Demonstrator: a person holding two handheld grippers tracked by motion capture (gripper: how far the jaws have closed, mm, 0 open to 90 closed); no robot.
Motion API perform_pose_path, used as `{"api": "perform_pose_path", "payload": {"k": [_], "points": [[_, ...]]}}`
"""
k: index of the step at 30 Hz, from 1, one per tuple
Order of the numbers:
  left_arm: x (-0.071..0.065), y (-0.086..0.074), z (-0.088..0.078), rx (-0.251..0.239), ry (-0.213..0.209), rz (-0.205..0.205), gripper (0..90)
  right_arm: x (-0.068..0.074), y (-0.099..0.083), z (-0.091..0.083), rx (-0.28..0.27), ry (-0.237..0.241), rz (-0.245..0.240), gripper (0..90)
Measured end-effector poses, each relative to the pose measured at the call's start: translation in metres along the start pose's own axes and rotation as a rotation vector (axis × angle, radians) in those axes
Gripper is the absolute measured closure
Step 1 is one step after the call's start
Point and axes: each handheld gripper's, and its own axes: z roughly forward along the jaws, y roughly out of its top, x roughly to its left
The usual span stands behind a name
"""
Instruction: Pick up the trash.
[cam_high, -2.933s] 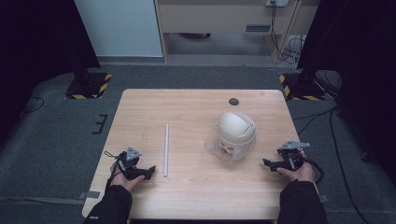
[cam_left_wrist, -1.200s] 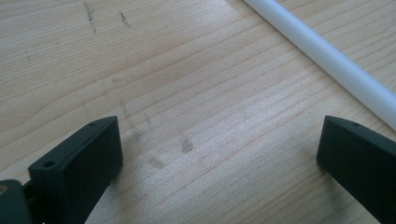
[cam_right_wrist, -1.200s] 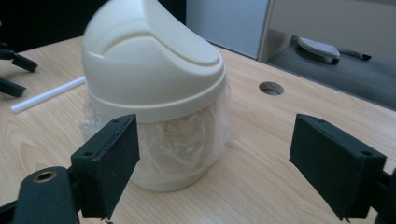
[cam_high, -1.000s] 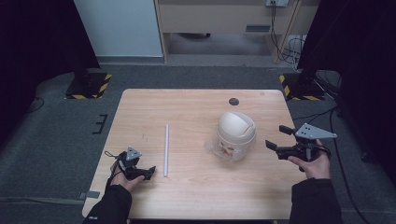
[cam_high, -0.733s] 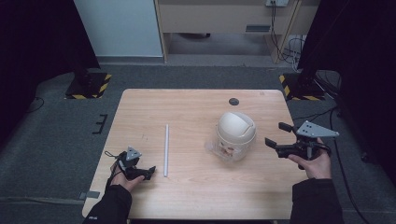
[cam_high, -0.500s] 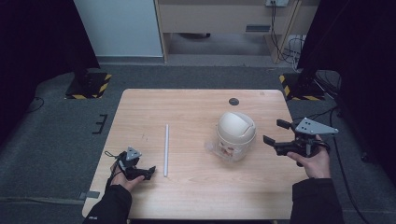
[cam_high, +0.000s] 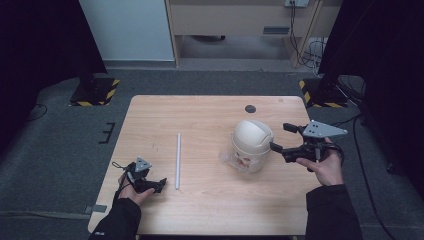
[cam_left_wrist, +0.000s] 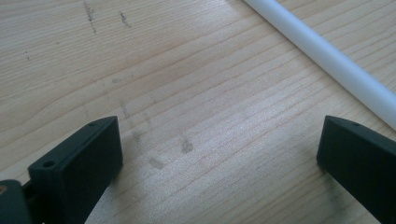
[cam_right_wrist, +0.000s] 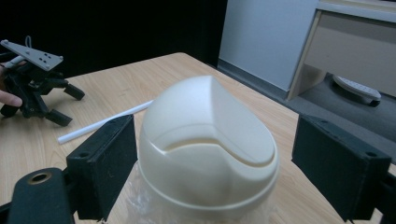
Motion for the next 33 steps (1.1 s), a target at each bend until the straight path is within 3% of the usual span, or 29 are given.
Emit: {"api": "perform_pose_path", "payload": {"k": [9, 18, 33], "points": [[0.000, 0.000, 0.000, 0.000, 0.000, 0.000, 0.0, -0.001, 0.005, 0.016, 0.009, 0.034, 0.004, 14.0], [0.000, 0.000, 0.000, 0.000, 0.000, 0.000, 0.0, 0.000, 0.001, 0.036, 0.053, 0.072, -0.001, 15.3], [0.000, 0.000, 0.000, 0.000, 0.000, 0.000, 0.0, -0.002, -0.010, 0.046, 0.094, 0.108, 0.054, 15.8]]}}
